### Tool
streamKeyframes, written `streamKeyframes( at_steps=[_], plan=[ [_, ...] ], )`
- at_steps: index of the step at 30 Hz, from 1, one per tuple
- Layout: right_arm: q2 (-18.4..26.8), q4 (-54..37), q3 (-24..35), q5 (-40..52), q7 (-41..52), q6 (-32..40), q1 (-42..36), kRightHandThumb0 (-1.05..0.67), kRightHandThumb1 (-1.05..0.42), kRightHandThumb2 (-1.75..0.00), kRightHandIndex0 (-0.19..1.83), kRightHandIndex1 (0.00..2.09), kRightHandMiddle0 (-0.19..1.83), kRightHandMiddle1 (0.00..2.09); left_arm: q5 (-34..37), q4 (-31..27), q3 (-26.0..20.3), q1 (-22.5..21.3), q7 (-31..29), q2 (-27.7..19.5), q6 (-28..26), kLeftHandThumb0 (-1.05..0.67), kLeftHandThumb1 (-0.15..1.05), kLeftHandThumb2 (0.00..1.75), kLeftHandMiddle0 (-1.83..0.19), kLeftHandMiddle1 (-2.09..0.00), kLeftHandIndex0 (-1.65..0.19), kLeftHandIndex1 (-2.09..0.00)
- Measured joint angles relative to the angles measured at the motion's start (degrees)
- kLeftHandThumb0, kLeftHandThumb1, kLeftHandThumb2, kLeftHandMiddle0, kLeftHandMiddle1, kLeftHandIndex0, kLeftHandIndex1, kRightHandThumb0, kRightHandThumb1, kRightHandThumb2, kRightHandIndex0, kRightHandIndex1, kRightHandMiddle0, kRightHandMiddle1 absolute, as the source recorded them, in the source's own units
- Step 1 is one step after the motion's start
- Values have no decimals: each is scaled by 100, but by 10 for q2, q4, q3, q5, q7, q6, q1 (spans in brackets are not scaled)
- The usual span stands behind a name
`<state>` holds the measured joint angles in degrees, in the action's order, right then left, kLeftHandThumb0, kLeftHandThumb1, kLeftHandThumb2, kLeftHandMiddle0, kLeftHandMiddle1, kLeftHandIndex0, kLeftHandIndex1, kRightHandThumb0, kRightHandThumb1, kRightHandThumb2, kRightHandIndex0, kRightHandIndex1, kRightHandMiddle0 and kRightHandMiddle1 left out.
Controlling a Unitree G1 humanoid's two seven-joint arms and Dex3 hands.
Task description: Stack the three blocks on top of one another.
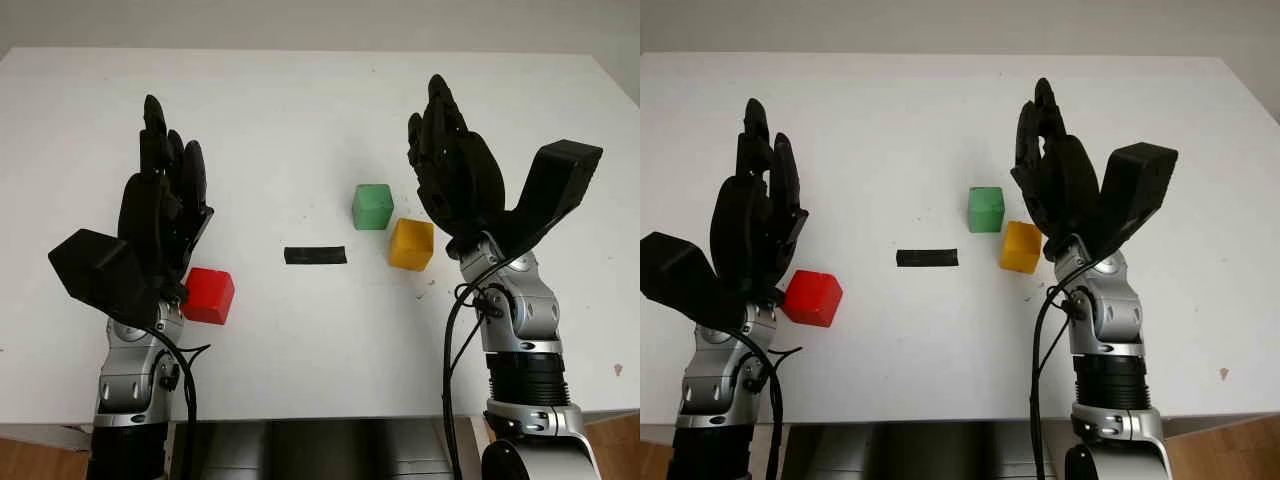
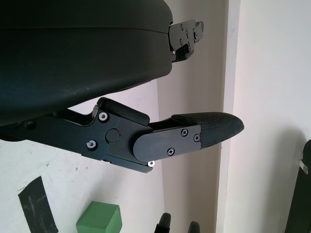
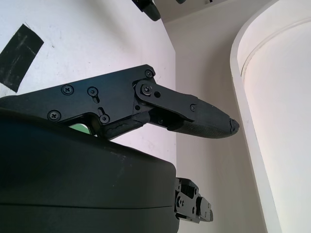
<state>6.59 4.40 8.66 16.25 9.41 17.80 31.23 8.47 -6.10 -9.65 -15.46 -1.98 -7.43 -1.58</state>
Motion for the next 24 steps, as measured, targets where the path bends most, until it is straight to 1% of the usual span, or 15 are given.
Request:
streamKeyframes(
  at_steps=[5, 13, 16, 18, 19, 22, 23, 24],
  plan=[
    [0, 0, 0, 0, 2, 2, 0, -67, -105, -72, -19, 0, -19, 0, 0, 0, 0, 0, 2, 1, 1, -71, 105, 55, 19, 0, 19, 0],
    [2, 3, 1, 0, 7, 1, 0, -68, -105, -71, -19, 0, -19, 0, -1, 8, 0, -1, 2, -3, 1, -73, 105, 57, 19, 0, 19, 0],
    [2, 3, 1, 0, 7, 1, 0, -69, -105, -70, -19, 0, -19, 0, 0, 1, -3, 0, -6, -13, -13, -73, 105, 57, 19, 0, 19, 0],
    [2, 3, 1, 1, 7, 1, 0, -69, -105, -70, -19, 0, -19, 0, 0, -13, -5, 2, -20, -33, -29, -72, 105, 57, 19, 0, 19, 0],
    [2, 3, 1, 1, 7, 1, 0, -70, -105, -70, -19, 0, -19, 0, -7, -19, -7, 4, -23, -44, -32, -70, 105, 55, 16, -2, 17, -1],
    [2, -1, 1, 1, 5, 1, 0, -70, -105, -69, -19, 0, -19, 0, -80, -40, -8, 9, -17, -91, -35, -64, 105, 46, -15, -13, -7, -13],
    [2, -2, 2, 1, 2, 2, 0, -70, -105, -69, -19, 0, -19, 0, -106, -49, -9, 12, -17, -113, -35, -62, 105, 39, -27, -17, -18, -19],
    [2, -5, 2, 1, -1, 4, 0, -70, -105, -69, -19, 0, -19, 0, -126, -59, -11, 16, -21, -135, -35, -60, 105, 34, -32, -18, -23, -21]
  ],
)
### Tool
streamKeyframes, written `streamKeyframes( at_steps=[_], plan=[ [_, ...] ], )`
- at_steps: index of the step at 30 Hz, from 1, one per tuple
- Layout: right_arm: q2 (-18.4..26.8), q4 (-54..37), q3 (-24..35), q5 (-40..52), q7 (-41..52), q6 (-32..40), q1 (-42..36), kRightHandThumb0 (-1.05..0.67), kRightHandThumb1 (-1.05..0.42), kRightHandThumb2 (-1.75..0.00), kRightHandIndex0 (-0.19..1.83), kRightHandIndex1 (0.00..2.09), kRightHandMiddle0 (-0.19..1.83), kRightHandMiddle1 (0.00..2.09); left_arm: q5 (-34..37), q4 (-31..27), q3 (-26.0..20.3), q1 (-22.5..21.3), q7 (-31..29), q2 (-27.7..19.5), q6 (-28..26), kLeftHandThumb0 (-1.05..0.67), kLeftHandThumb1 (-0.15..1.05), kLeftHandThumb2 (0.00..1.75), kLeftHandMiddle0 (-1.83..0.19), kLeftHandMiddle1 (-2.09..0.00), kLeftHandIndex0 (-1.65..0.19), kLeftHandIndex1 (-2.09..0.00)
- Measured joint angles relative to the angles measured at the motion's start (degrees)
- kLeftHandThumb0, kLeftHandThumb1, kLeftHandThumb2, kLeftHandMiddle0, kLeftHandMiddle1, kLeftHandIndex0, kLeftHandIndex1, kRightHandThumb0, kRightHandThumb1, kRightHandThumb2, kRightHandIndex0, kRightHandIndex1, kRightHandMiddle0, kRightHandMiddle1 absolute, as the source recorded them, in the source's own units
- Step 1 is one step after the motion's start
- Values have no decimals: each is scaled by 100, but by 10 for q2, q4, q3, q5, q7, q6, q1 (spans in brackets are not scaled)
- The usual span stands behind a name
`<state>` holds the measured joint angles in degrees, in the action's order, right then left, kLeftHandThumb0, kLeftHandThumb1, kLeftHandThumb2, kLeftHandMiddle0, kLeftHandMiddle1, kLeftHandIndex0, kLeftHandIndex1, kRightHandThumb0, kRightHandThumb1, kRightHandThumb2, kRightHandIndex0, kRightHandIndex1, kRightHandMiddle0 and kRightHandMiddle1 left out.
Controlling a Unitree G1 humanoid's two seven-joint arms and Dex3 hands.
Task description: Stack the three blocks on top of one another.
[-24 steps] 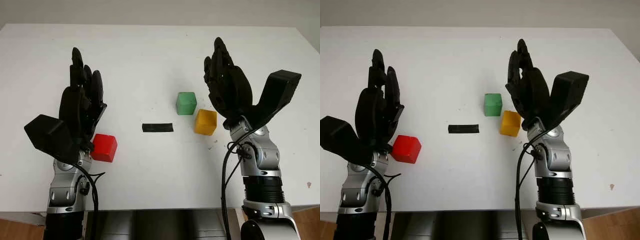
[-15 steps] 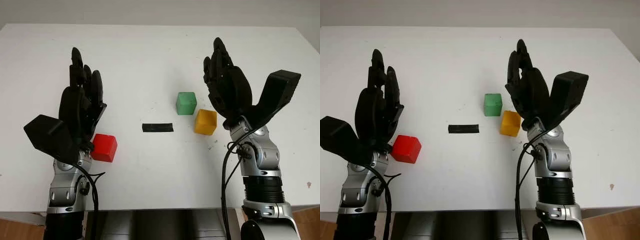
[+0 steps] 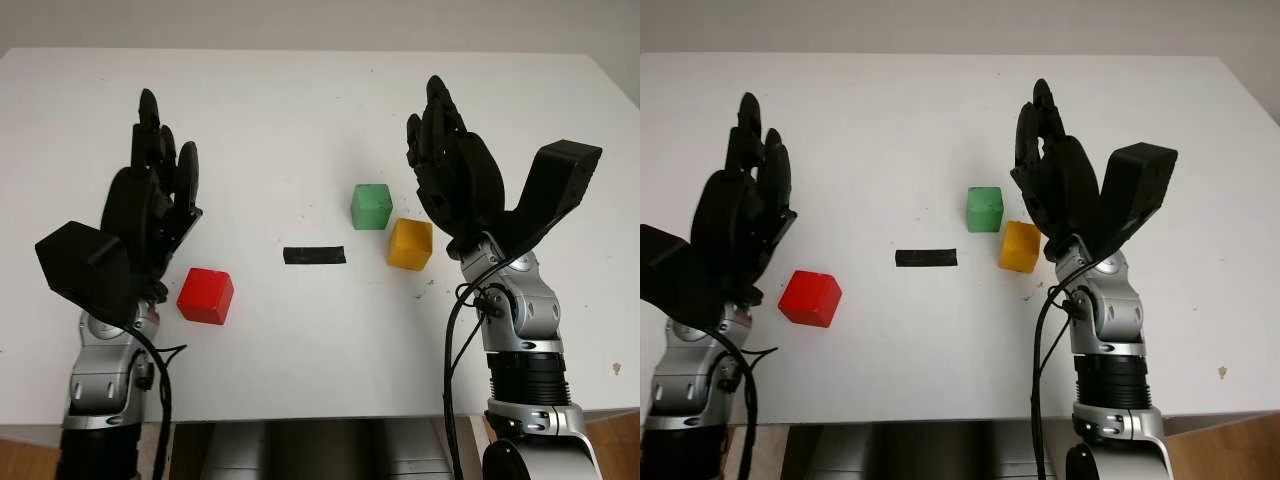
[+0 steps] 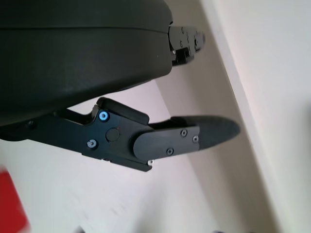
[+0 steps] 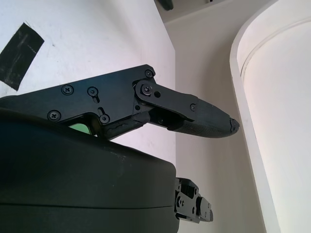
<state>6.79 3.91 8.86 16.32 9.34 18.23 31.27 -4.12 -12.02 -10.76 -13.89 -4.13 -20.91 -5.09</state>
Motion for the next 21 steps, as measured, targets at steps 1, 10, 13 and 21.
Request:
streamKeyframes(
  at_steps=[1, 10, 13, 21],
  plan=[
    [0, -3, 0, 0, -3, 2, 0, -70, -105, -69, -19, 0, -19, 0, -17, -11, -2, 4, -6, -18, -3, -60, 105, 29, -35, -18, -28, -23],
    [3, -12, 7, 1, -10, 9, 1, -70, -105, -69, -19, 0, -19, 0, -112, -104, -50, 75, -141, -196, -4, -70, 100, 6, -23, -5, -37, -19],
    [4, -13, 8, 1, -10, 10, 1, -70, -105, -68, -19, 0, -19, 0, -100, -126, -72, 95, -231, -265, -2, -77, 100, 5, -14, -2, -33, -15],
    [6, -13, 9, 1, -11, 10, 2, -70, -105, -68, -19, 0, -19, 0, -139, -182, -89, 133, -358, -363, -30, -83, 100, 6, -8, -4, -40, -14]
  ],
)
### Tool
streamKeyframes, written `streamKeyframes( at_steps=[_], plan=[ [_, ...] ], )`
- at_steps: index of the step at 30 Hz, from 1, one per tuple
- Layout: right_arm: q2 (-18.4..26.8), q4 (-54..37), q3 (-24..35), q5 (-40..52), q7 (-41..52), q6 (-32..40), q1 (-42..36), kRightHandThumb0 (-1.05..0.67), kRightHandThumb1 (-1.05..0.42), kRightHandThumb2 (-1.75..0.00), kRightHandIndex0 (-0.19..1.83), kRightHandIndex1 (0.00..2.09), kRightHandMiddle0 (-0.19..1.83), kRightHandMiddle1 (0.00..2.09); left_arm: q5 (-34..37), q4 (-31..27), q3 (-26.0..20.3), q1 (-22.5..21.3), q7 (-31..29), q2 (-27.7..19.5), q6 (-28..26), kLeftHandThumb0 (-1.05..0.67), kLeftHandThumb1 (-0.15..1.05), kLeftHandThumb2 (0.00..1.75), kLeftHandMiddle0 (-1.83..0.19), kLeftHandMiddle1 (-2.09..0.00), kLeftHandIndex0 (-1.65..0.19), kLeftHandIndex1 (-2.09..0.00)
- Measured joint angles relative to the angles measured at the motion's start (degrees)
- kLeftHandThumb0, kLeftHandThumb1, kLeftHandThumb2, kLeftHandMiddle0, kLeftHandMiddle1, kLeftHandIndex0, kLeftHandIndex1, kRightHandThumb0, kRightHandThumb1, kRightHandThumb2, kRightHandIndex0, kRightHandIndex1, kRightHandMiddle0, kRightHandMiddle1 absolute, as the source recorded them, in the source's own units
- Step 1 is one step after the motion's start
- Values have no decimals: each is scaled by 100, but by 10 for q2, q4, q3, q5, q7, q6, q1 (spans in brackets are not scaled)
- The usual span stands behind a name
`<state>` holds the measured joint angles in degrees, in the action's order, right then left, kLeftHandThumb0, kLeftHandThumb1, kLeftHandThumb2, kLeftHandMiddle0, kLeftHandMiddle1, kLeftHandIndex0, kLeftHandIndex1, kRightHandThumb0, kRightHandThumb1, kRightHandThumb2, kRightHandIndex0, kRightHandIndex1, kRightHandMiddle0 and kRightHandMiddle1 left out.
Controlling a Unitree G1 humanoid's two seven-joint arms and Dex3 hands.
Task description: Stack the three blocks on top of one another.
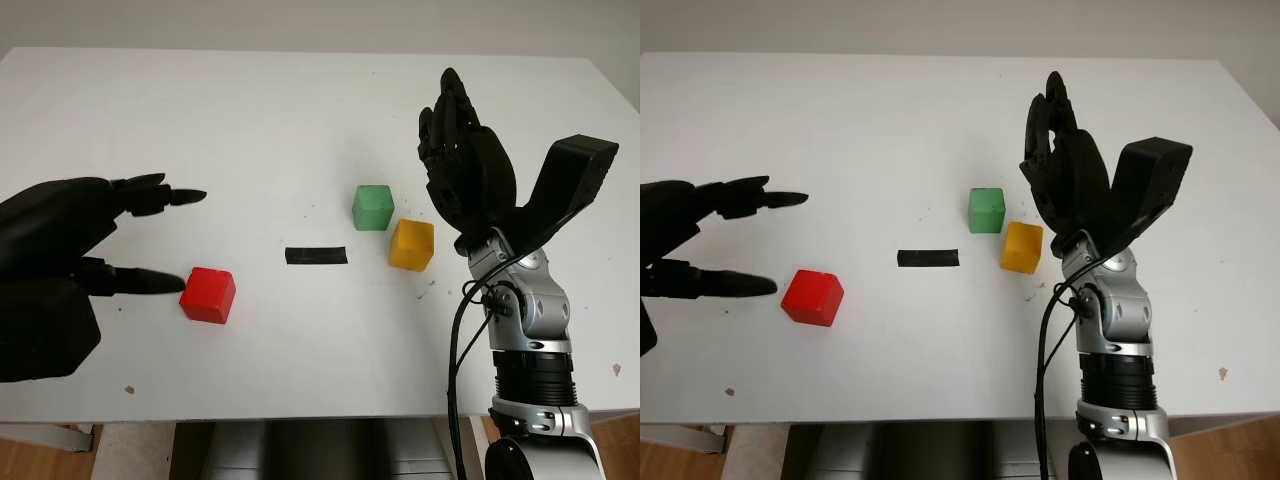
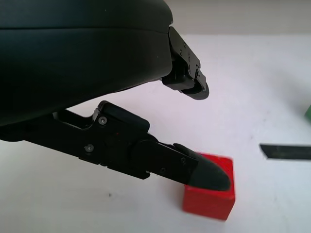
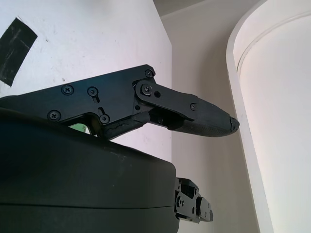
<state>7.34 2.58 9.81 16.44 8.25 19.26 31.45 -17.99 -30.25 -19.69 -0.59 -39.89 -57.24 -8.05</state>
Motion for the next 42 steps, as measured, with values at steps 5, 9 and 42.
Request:
streamKeyframes(
  at_steps=[5, 9, 42],
  plan=[
    [0, 0, 0, 0, 0, 0, 2, -71, -105, -67, -19, 0, -19, 0, -15, -7, 0, 7, -13, -4, 6, -84, 100, 6, -7, -4, -39, -11],
    [0, 0, 0, -1, 0, -1, 3, -71, -105, -67, -19, 0, -19, 0, -36, -11, 6, 11, -12, -4, 16, -83, 101, 6, -4, -4, -37, -9],
    [3, 0, 0, -1, -4, -1, 5, -70, -105, -66, -19, 0, -19, 0, -115, 50, 140, -17, 33, 43, 48, -78, 95, 6, -4, -6, -8, -112]
  ],
)
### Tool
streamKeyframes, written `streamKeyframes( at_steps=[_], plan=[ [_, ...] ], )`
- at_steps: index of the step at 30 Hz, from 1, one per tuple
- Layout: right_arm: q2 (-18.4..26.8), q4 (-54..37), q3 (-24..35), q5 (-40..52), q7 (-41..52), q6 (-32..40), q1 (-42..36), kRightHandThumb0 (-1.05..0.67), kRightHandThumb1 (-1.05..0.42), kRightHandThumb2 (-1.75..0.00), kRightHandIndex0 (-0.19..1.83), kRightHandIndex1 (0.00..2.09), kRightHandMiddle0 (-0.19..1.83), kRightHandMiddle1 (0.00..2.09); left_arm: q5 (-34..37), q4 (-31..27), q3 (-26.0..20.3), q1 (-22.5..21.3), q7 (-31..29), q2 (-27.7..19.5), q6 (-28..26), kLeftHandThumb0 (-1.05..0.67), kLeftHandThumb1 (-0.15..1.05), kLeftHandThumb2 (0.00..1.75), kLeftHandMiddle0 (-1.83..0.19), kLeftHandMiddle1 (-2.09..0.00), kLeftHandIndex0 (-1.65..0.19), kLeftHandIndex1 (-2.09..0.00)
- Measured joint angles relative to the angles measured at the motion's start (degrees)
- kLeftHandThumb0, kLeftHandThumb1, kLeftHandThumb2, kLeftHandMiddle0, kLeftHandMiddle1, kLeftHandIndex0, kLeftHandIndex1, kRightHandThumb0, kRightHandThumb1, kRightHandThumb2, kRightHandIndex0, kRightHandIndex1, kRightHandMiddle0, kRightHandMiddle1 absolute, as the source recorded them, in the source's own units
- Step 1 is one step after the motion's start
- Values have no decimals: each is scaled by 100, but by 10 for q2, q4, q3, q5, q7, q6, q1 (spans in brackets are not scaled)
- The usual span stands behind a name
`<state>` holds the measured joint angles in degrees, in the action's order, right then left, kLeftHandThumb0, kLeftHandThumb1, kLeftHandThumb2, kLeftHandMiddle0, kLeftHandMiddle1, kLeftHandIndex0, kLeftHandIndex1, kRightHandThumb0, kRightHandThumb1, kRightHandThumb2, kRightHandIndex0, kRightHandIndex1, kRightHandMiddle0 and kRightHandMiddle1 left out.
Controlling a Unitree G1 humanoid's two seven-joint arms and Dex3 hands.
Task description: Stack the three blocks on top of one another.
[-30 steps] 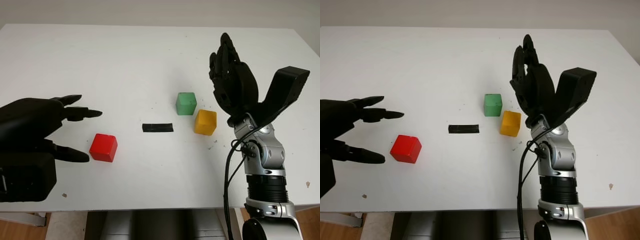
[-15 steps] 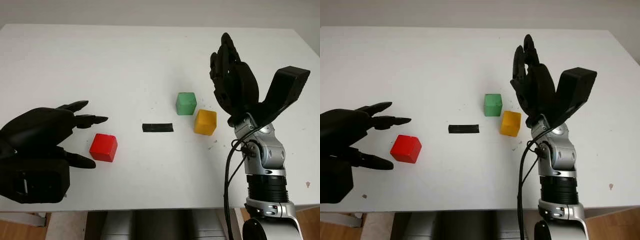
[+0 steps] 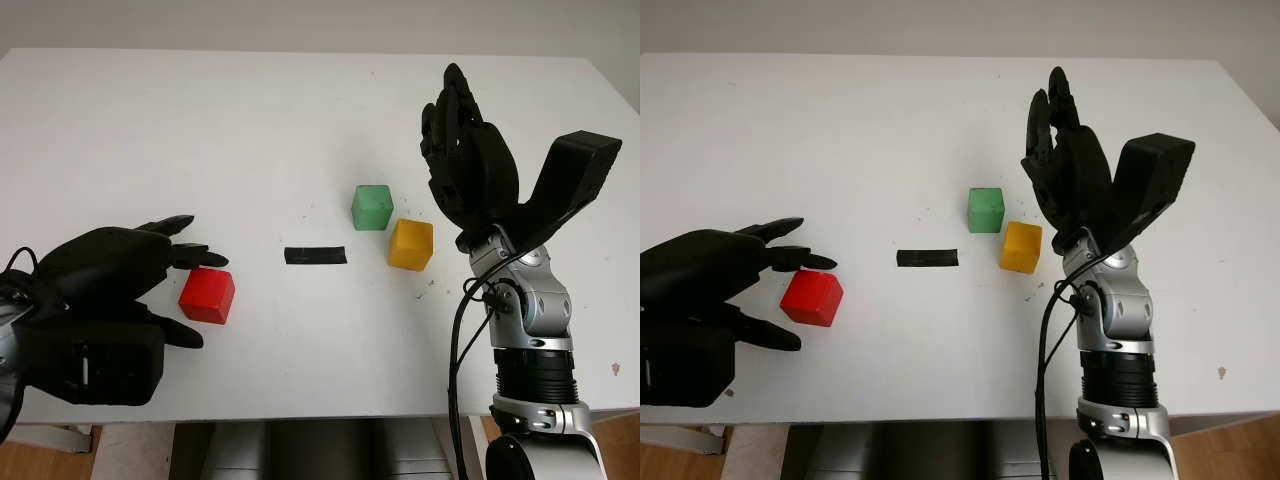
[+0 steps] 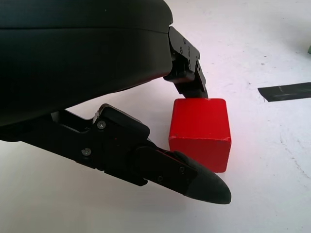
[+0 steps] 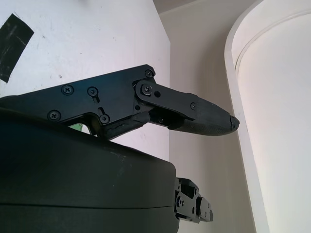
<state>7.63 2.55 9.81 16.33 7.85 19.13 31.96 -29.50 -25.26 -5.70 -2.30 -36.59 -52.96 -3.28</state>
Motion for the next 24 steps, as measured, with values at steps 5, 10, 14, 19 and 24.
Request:
streamKeyframes(
  at_steps=[5, 10, 14, 19, 24],
  plan=[
    [0, 0, 0, 0, -1, 0, 0, -71, -105, -66, -19, 0, -19, 0, 3, 6, 1, 0, 13, 6, 16, -65, 97, 6, -9, -7, -13, -119],
    [0, -2, 0, 1, -1, 0, 0, -70, -105, -67, -19, 0, -19, 0, 9, 26, 0, 2, 51, 18, 54, -45, 104, 15, -18, -7, -5, -166],
    [0, -3, 0, 1, 1, 0, 0, -71, -105, -66, -19, 0, -19, 0, 7, 36, 0, 4, 73, 26, 71, -41, 105, 18, -20, -6, 2, -182],
    [0, -3, 0, 1, 1, 0, 0, -70, -105, -67, -19, 0, -19, 0, 1, 41, -2, 4, 95, 31, 78, -41, 105, 19, -22, -7, 3, -189],
    [0, -3, 0, 1, 0, 0, 0, -71, -105, -67, -19, 0, -19, 0, 2, 50, -6, 0, 109, 35, 90, -41, 105, 17, -24, -7, 2, -189]
  ],
)
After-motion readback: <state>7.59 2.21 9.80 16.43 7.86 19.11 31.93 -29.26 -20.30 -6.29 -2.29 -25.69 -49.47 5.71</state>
